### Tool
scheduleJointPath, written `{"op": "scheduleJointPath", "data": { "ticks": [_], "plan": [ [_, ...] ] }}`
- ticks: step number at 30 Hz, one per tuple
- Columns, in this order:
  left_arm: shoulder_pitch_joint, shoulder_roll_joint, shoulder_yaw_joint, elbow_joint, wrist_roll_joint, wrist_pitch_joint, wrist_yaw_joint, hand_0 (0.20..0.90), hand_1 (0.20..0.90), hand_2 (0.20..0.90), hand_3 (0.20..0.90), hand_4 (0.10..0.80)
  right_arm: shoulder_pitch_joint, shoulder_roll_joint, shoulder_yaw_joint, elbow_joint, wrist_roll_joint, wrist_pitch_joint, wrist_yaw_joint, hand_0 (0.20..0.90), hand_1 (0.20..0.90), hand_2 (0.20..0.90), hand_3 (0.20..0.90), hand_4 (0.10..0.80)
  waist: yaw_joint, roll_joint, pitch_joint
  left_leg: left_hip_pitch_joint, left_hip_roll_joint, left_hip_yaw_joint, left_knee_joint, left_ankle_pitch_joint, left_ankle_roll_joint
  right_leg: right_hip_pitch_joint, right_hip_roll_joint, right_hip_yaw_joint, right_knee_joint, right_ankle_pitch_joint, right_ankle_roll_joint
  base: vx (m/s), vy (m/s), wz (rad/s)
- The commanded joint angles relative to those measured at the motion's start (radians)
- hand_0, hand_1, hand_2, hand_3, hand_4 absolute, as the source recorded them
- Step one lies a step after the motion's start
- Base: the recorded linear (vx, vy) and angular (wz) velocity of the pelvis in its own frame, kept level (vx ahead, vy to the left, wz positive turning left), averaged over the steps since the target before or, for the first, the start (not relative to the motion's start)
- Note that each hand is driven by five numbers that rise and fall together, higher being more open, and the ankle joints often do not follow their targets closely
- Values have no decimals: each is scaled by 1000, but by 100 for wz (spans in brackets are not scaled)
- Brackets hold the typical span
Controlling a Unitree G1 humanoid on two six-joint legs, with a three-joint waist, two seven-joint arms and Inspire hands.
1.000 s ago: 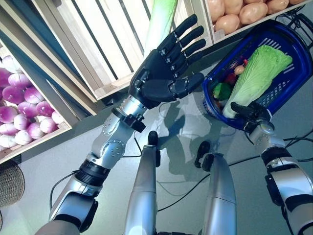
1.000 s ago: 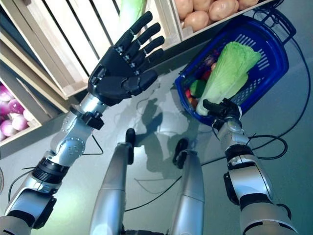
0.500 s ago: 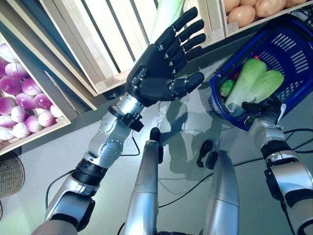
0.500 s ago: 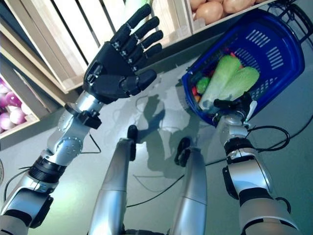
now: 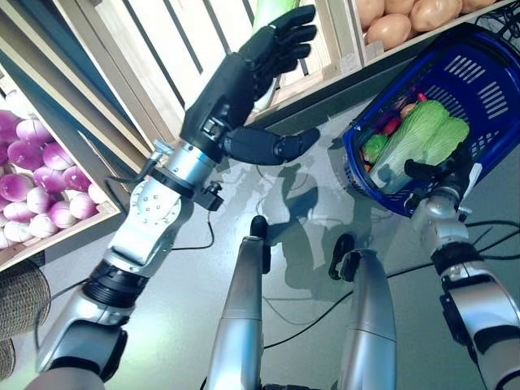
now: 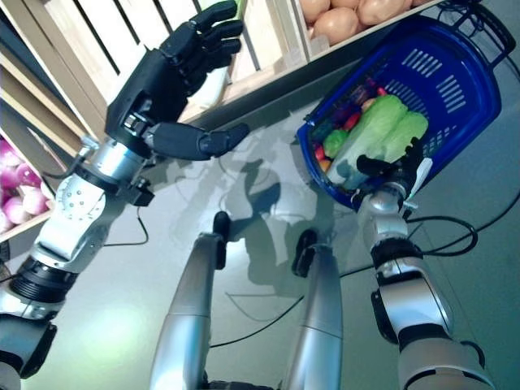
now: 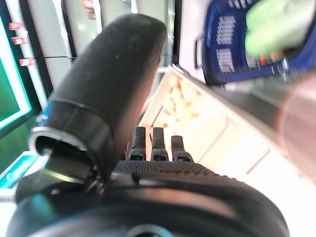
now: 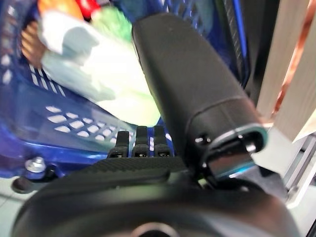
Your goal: Put vegetables into the basket
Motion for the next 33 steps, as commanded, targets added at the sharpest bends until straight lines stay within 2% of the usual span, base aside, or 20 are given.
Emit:
{"op": "scheduleJointPath", "data": {
  "ticks": [1, 2, 4, 8, 10, 12, 15, 16, 17, 19, 21, 22, 25, 27, 33],
  "plan": [
    [-117, -20, 122, -67, 202, -79, 176, 900, 900, 900, 900, 800, 15, -50, 9, -86, 39, -116, 56, 900, 900, 900, 900, 800, -39, 73, -3, 97, -28, 112, -113, -23, 72, 117, 68, -24, -112, 82, -44, 7, 40, -5],
    [-133, 4, 122, -44, 258, -59, 207, 900, 900, 900, 900, 800, 43, -46, 4, -120, 51, -121, 78, 900, 900, 900, 900, 800, -46, 70, -3, 110, -24, 116, -123, -21, 70, 127, 69, -23, -123, 83, -43, 4, 29, -5],
    [-150, 35, 121, -24, 265, -41, 237, 900, 900, 900, 900, 800, 86, -40, 0, -161, 67, -134, 98, 900, 900, 900, 900, 800, -56, 66, -3, 125, -21, 119, -138, -20, 66, 141, 71, -21, -141, 84, -42, 9, 7, -5],
    [-189, 93, 109, 17, 458, 7, 332, 900, 900, 900, 900, 800, 188, -15, -2, -266, 67, -153, 125, 900, 900, 900, 900, 800, -79, 56, -3, 166, -14, 133, -188, -10, 61, 183, 78, -17, -201, 93, -36, 13, 0, -12],
    [-224, 129, 86, 52, 561, 37, 365, 900, 900, 900, 900, 800, 228, -11, 4, -312, 62, -155, 125, 900, 900, 900, 900, 800, -90, 50, -3, 179, -13, 137, -202, -8, 58, 194, 80, -16, -219, 96, -35, 5, 3, -3],
    [-265, 164, 49, 87, 560, 75, 371, 900, 900, 900, 900, 800, 269, -5, 12, -354, 91, -168, 122, 900, 900, 900, 900, 800, -103, 44, -3, 193, -11, 142, -224, -4, 55, 206, 83, -13, -243, 100, -33, 0, 0, 0],
    [-319, 205, -11, 136, 689, 107, 411, 900, 900, 900, 900, 800, 309, 3, 14, -390, 101, -174, 139, 900, 900, 900, 900, 800, -121, 39, -3, 202, -3, 153, -243, -1, 54, 212, 86, -11, -262, 105, -29, -5, 23, -5],
    [-365, 241, -69, 162, 788, 147, 413, 900, 900, 900, 900, 800, 333, -3, 26, -421, 77, -174, 138, 900, 900, 900, 900, 800, -135, 37, -3, 204, -1, 158, -251, 1, 56, 212, 86, -8, -273, 108, -29, -11, 38, -11],
    [-385, 252, -93, 168, 804, 162, 410, 900, 900, 900, 900, 800, 339, -5, 28, -432, 68, -173, 134, 900, 900, 900, 900, 800, -137, 35, -3, 206, 0, 159, -255, 1, 57, 212, 86, -8, -277, 109, -30, -16, 51, -8],
    [-470, 314, -193, 205, 933, 204, 383, 900, 900, 900, 900, 800, 358, -37, 33, -463, 83, -178, 147, 900, 900, 900, 900, 800, -155, 33, -3, 207, 6, 168, -259, -1, 55, 210, 84, -7, -284, 110, -29, -9, 49, -4],
    [-537, 351, -275, 230, 1041, 211, 344, 900, 900, 900, 900, 800, 369, -56, 26, -471, 111, -199, 156, 900, 900, 900, 900, 800, -166, 33, -3, 208, 11, 176, -260, -4, 56, 207, 81, -7, -285, 110, -29, -6, 53, -4],
    [-594, 373, -352, 245, 1107, 219, 337, 900, 900, 900, 900, 800, 373, -72, 17, -474, 128, -212, 167, 900, 900, 900, 900, 800, -174, 33, -3, 205, 14, 182, -259, -6, 56, 203, 79, -7, -288, 111, -28, -14, 68, -4],
    [-695, 402, -495, 272, 1138, 248, 277, 900, 900, 900, 900, 800, 376, -100, 10, -476, 158, -236, 178, 900, 900, 900, 900, 800, -187, 36, -3, 201, 17, 191, -256, -10, 59, 192, 75, -3, -284, 112, -27, -6, 70, -5],
    [-744, 413, -582, 302, 1161, 239, 245, 900, 900, 900, 900, 800, 368, -107, 13, -468, 162, -237, 187, 900, 900, 900, 900, 800, -193, 37, -3, 204, 20, 195, -258, -11, 58, 190, 71, -4, -285, 114, -24, 18, 54, -8],
    [-771, 426, -657, 329, 1209, 227, 231, 900, 900, 900, 900, 800, 343, -133, 31, -482, 143, -229, 175, 900, 900, 900, 900, 800, -194, 41, -3, 200, 29, 203, -266, -6, 57, 184, 60, -5, -301, 120, -21, 0, 14, -3]
  ]
}}
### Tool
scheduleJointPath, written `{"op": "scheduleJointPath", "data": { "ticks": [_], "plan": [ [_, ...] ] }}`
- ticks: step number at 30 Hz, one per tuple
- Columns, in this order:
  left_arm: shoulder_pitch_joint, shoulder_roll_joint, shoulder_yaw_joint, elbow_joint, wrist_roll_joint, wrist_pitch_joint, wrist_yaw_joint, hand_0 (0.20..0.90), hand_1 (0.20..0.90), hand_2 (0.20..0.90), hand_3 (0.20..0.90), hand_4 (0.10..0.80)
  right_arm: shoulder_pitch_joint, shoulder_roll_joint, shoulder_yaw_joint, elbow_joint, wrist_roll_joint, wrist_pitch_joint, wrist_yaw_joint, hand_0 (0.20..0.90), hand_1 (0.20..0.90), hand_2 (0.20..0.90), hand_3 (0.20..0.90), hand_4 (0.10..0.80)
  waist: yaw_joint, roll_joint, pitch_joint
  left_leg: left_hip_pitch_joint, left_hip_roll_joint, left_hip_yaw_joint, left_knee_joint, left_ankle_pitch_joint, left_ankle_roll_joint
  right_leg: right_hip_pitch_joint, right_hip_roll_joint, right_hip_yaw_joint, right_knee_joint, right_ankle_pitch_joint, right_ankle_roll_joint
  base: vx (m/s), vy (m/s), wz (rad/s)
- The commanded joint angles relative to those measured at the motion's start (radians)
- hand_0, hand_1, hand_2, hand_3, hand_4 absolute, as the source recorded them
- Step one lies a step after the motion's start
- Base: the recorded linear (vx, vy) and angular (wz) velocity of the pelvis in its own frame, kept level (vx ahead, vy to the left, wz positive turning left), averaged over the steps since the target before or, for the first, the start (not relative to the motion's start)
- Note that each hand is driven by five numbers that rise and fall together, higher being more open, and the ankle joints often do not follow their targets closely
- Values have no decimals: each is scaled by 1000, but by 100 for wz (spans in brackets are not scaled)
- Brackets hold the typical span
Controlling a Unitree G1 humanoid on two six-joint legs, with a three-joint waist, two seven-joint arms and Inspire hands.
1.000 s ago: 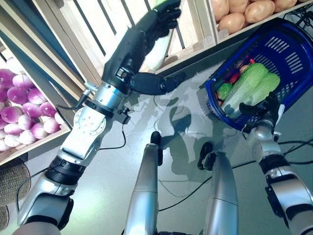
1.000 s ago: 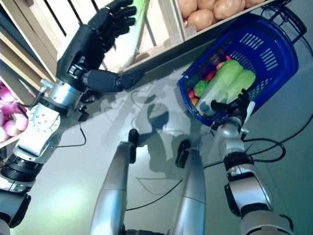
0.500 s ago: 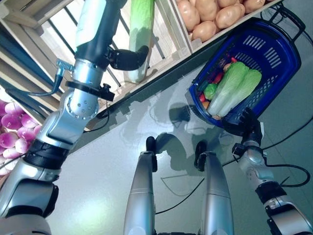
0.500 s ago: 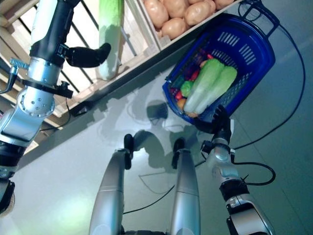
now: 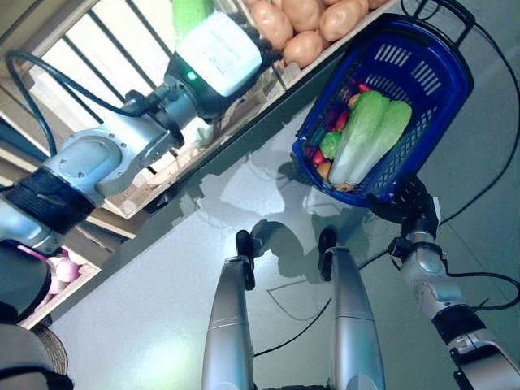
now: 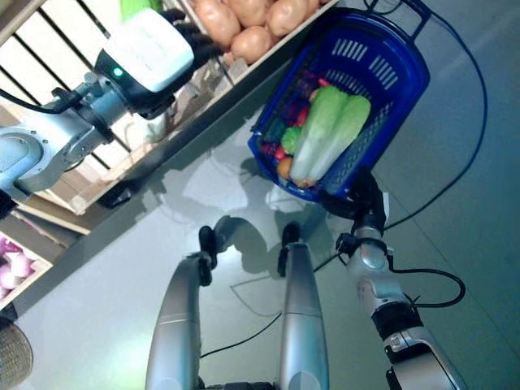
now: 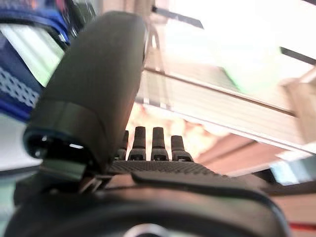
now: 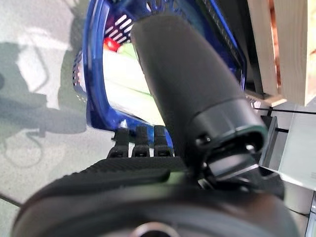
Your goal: Put vegetables into the basket
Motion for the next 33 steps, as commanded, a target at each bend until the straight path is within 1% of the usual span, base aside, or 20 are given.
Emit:
{"op": "scheduleJointPath", "data": {
  "ticks": [1, 3, 6, 9, 11, 12, 13, 15, 16, 17, 18, 19, 21, 22, 24, 27, 29, 31, 33],
  "plan": [
    [-118, 63, 83, -1, 33, 16, 44, 900, 900, 900, 900, 800, -17, -97, -44, -94, 18, -99, 1, 900, 900, 900, 900, 800, -16, 41, -2, 52, -9, 117, -82, -14, 57, 83, 23, -46, -125, 85, -37, 0, 0, 0],
    [-111, 70, 87, 4, 29, 20, 44, 900, 900, 900, 900, 800, -13, -96, -49, -101, 12, -97, -4, 900, 900, 900, 900, 800, -15, 42, -2, 50, -9, 118, -80, -16, 58, 80, 21, -47, -119, 82, -38, 0, 0, 0],
    [-82, 85, 106, 13, 55, -10, 26, 900, 900, 900, 900, 800, -13, -103, -61, -104, 2, -86, -1, 900, 900, 900, 900, 800, -10, 48, -2, 45, -7, 115, -74, -19, 58, 76, 14, -50, -112, 75, -40, 0, 0, 0],
    [-51, 99, 124, 7, 45, 17, 31, 900, 900, 900, 900, 800, -12, -105, -64, -111, 0, -79, -3, 900, 900, 900, 900, 800, -6, 51, -2, 44, -7, 114, -72, -20, 56, 76, 10, -51, -108, 73, -40, 0, 0, 0],
    [-5, 102, 171, 2, -8, 81, 78, 900, 900, 900, 900, 800, -11, -104, -70, -123, -7, -72, -9, 900, 900, 900, 900, 800, 1, 50, -2, 43, -8, 112, -76, -17, 56, 75, 9, -53, -109, 73, -40, 0, 0, 0],
    [30, 100, 208, 8, -80, 125, 145, 900, 900, 900, 900, 800, -8, -102, -71, -131, -16, -71, -15, 900, 900, 900, 900, 800, 2, 51, -2, 41, -8, 109, -75, -17, 56, 75, 9, -52, -111, 72, -40, 0, 0, 0],
    [60, 96, 245, 17, -125, 140, 201, 900, 900, 900, 900, 800, -5, -98, -71, -135, -19, -74, -21, 900, 900, 900, 900, 800, 5, 50, -2, 40, -9, 107, -75, -18, 56, 75, 9, -51, -111, 71, -41, 0, 0, 0],
    [164, 76, 375, 44, -214, 167, 374, 900, 900, 900, 900, 800, 15, -75, -85, -153, -40, -75, -35, 900, 900, 900, 900, 800, 14, 49, -2, 41, -13, 101, -82, -12, 54, 77, 12, -51, -114, 70, -43, -2, -16, 0],
    [233, 51, 458, 58, -274, 153, 469, 900, 900, 900, 900, 800, 26, -61, -92, -168, -59, -74, -46, 900, 900, 900, 900, 800, 20, 46, -2, 39, -16, 96, -85, -11, 53, 77, 12, -52, -115, 68, -45, -8, -32, 1],
    [277, 36, 508, 68, -285, 125, 499, 900, 900, 900, 900, 800, 30, -55, -90, -174, -69, -74, -54, 900, 900, 900, 900, 800, 20, 46, -2, 39, -18, 93, -85, -11, 54, 78, 13, -53, -116, 67, -45, -10, -45, 1],
    [362, -14, 606, 86, -284, 68, 590, 900, 900, 900, 900, 800, 39, -30, -97, -185, -93, -74, -68, 900, 900, 900, 900, 800, 28, 42, -2, 35, -20, 88, -83, -12, 53, 77, 16, -54, -114, 64, -48, -4, -41, 2],
    [415, -48, 664, 85, -270, 33, 628, 900, 900, 900, 900, 800, 41, -16, -98, -195, -110, -71, -80, 900, 900, 900, 900, 800, 31, 39, -2, 32, -23, 83, -81, -14, 52, 77, 20, -54, -113, 62, -51, -3, -54, 2],
    [481, -113, 736, 64, -222, -2, 673, 900, 900, 900, 900, 800, 38, 11, -96, -215, -128, -60, -109, 900, 900, 900, 900, 800, 37, 31, -2, 25, -26, 73, -75, -17, 52, 73, 25, -56, -106, 58, -55, -1, -51, 4],
    [502, -142, 753, 56, -147, -15, 674, 900, 900, 900, 900, 800, 34, 23, -96, -219, -136, -54, -118, 900, 900, 900, 900, 800, 41, 27, -2, 24, -27, 68, -74, -19, 52, 72, 27, -57, -102, 54, -56, 2, -41, 6],
    [517, -159, 754, 24, -78, 3, 642, 900, 900, 900, 900, 800, 22, 28, -99, -234, -149, -36, -127, 900, 900, 900, 900, 800, 43, 24, -2, 21, -28, 64, -76, -16, 51, 68, 31, -60, -97, 54, -57, 1, -25, 10],
    [509, -147, 729, 21, -20, 13, 571, 900, 900, 900, 900, 800, 12, 19, -100, -248, -149, -20, -131, 900, 900, 900, 900, 800, 41, 21, -2, 21, -27, 63, -84, -12, 52, 64, 35, -59, -101, 57, -55, 0, 1, 4],
    [497, -106, 696, 21, 27, 29, 509, 900, 900, 900, 900, 800, 13, 6, -106, -254, -147, -16, -120, 900, 900, 900, 900, 800, 36, 22, -2, 24, -24, 67, -94, -5, 51, 65, 37, -58, -110, 64, -53, -2, 41, -1],
    [489, -48, 663, 11, 91, 53, 427, 900, 900, 900, 900, 800, 27, -12, -114, -268, -141, -10, -114, 900, 900, 900, 900, 800, 31, 26, -2, 28, -22, 74, -101, -2, 50, 67, 38, -57, -119, 68, -51, 1, 64, -3],
    [471, 5, 618, 4, 131, 57, 393, 900, 900, 900, 900, 800, 31, -33, -115, -267, -128, -11, -101, 900, 900, 900, 900, 800, 24, 33, -2, 29, -21, 79, -101, 0, 49, 68, 36, -53, -124, 72, -49, 5, 59, -5]
  ]
}}
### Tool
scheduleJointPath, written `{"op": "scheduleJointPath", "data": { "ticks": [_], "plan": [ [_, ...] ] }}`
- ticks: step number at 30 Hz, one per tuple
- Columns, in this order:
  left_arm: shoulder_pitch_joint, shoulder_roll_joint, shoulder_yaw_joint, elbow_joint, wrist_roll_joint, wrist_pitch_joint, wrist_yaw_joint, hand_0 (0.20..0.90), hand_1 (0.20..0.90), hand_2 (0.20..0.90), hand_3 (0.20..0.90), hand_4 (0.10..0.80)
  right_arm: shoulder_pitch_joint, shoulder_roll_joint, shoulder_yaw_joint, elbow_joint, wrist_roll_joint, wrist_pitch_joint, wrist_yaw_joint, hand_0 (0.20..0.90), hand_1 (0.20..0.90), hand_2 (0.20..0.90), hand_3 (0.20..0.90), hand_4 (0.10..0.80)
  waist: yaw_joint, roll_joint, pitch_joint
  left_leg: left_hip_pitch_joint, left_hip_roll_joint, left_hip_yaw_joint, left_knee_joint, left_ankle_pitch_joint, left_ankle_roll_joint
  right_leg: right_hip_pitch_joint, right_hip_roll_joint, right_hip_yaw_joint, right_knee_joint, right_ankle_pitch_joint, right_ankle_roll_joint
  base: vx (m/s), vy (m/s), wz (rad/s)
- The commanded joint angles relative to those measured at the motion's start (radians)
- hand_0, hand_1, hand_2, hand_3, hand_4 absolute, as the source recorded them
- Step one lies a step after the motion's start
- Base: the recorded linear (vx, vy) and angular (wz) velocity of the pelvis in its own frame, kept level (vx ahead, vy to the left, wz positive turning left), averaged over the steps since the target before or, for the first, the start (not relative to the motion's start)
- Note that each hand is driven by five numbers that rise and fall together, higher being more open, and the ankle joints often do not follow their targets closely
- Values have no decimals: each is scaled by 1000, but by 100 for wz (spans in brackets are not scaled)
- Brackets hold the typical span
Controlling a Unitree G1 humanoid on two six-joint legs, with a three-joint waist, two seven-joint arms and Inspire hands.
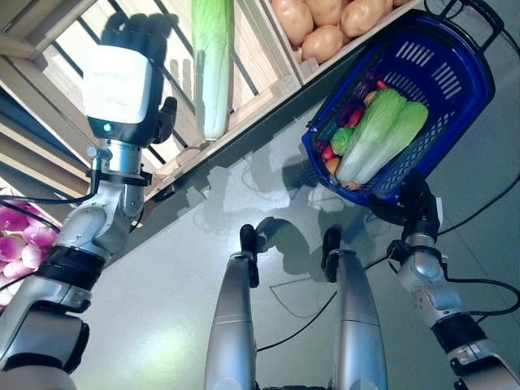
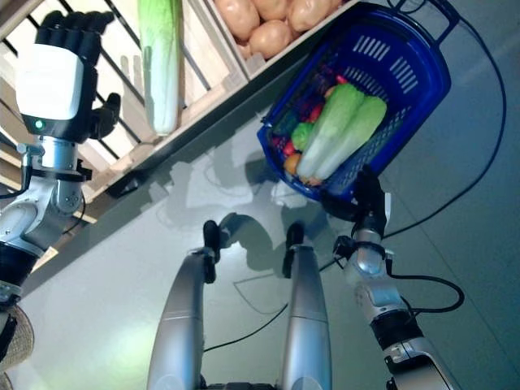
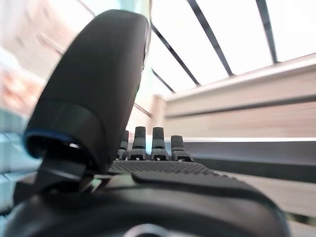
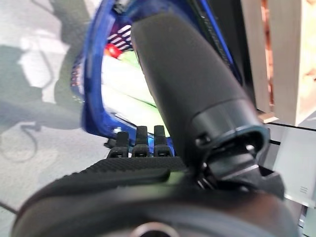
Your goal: Put vegetables into the basket
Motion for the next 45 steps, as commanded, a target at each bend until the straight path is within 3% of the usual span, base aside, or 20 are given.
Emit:
{"op": "scheduleJointPath", "data": {
  "ticks": [1, 2, 5, 17, 22, 32, 45],
  "plan": [
    [-115, 105, 10, -84, 93, 24, -35, 900, 900, 900, 900, 800, -18, -70, -66, -100, -35, -48, -5, 900, 900, 900, 900, 800, -25, 30, -2, 49, -24, 89, -60, -21, 59, 95, 34, -34, -107, 67, -36, 11, 68, -6],
    [-137, 148, -25, -107, 115, 41, -101, 900, 900, 900, 900, 800, -8, -97, -72, -96, -20, -53, 15, 900, 900, 900, 900, 800, -29, 37, -2, 52, -23, 95, -67, -17, 57, 96, 30, -32, -114, 70, -35, 9, 62, -7],
    [-175, 193, -70, -139, 140, 62, -161, 900, 900, 900, 900, 800, -9, -126, -70, -88, -6, -63, 27, 900, 900, 900, 900, 800, -32, 48, -2, 49, -19, 104, -69, -16, 58, 89, 22, -30, -119, 72, -34, -3, 51, -3],
    [-296, 252, -199, -160, 360, 50, -337, 900, 900, 900, 900, 800, -22, -165, -63, -72, 27, -68, 31, 900, 900, 900, 900, 800, -39, 54, -2, 45, -11, 111, -64, -13, 56, 88, 5, -35, -129, 80, -32, 2, 2, -1],
    [-341, 263, -237, -143, 414, 58, -349, 900, 900, 900, 900, 800, -21, -167, -59, -64, 37, -81, 36, 900, 900, 900, 900, 800, -40, 53, -2, 37, -4, 113, -54, -16, 58, 81, -3, -38, -120, 79, -31, 0, 0, 0],
    [-360, 266, -266, -38, 454, -11, -154, 900, 900, 900, 900, 800, -20, -156, -50, -68, 45, -92, 30, 900, 900, 900, 900, 800, -43, 40, -2, 21, 6, 111, -36, -20, 58, 71, -10, -43, -111, 85, -28, 0, 0, 0],
    [-331, 228, -281, 166, 396, 4, 156, 900, 900, 900, 900, 800, -32, -174, -58, -95, 58, -69, 16, 900, 900, 900, 900, 800, -54, 12, -2, -17, 21, 109, -2, -28, 64, 30, -2, -38, -75, 88, -28, 1, 45, -3]
  ]
}}
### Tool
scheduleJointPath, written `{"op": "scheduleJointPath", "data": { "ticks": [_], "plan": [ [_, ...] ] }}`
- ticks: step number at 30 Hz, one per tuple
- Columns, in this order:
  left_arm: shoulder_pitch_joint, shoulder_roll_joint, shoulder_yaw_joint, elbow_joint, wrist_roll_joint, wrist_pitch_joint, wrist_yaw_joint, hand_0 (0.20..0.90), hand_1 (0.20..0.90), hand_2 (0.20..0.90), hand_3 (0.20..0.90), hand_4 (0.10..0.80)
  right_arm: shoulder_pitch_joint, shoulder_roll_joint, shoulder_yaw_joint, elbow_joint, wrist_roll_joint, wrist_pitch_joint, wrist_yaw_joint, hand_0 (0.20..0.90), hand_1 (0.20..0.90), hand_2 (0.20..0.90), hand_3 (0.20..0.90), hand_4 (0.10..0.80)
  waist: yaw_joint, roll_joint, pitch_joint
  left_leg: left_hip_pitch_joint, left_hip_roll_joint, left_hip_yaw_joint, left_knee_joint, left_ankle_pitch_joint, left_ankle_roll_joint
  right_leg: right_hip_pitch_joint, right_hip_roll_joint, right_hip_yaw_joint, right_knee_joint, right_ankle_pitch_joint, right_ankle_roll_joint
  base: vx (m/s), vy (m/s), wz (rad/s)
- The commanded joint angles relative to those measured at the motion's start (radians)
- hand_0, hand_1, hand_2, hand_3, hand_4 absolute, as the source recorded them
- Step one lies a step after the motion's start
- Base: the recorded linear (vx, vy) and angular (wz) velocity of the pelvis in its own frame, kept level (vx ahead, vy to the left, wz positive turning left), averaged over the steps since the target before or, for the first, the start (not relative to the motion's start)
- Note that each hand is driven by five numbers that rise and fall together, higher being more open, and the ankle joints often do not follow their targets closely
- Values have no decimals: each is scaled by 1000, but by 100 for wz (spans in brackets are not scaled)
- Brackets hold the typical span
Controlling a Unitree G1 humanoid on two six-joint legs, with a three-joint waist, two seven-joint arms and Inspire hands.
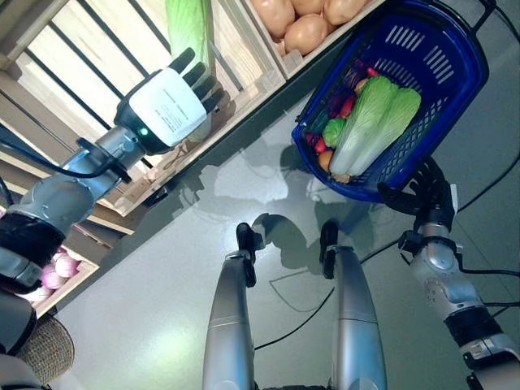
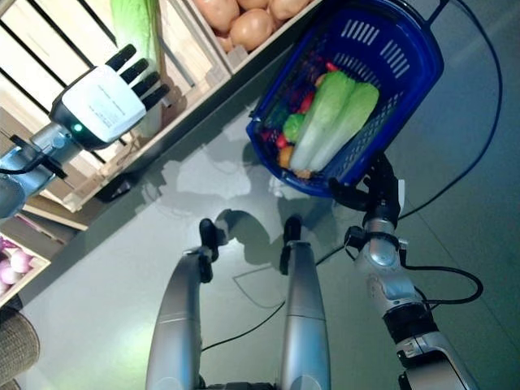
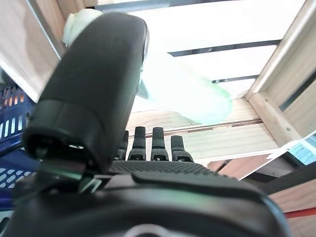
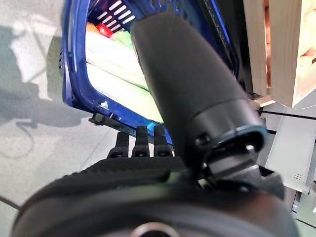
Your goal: Put vegetables into the basket
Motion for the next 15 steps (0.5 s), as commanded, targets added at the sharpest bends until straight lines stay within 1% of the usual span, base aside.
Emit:
{"op": "scheduleJointPath", "data": {
  "ticks": [1, 7, 12, 15],
  "plan": [
    [-66, 49, 89, 18, -59, 46, 139, 900, 900, 900, 900, 800, -18, -96, -59, -103, 19, -68, 0, 900, 900, 900, 900, 800, -44, 11, -2, 12, -7, 75, -56, -3, 53, 55, -7, -43, -84, 83, -25, -10, 47, -6],
    [-49, 21, 86, 59, -43, 45, 188, 900, 900, 900, 900, 800, -24, -96, -57, -119, 20, -55, -2, 900, 900, 900, 900, 800, -49, 5, -2, 2, -8, 78, -52, -7, 54, 44, -1, -35, -84, 88, -20, -7, 38, -3],
    [-64, 9, 76, 59, -23, 33, 166, 900, 900, 900, 900, 800, -41, -96, -52, -128, 25, -40, -10, 900, 900, 900, 900, 800, -52, 7, -2, 4, -11, 81, -54, -9, 57, 41, 1, -29, -89, 93, -16, 2, 25, -4],
    [-74, 4, 65, 62, -35, 48, 154, 900, 900, 900, 900, 800, -49, -102, -49, -133, 31, -29, -16, 900, 900, 900, 900, 800, -55, 8, -2, 1, -14, 82, -55, -8, 55, 40, 5, -22, -95, 98, -14, 9, 26, -3]
  ]
}}
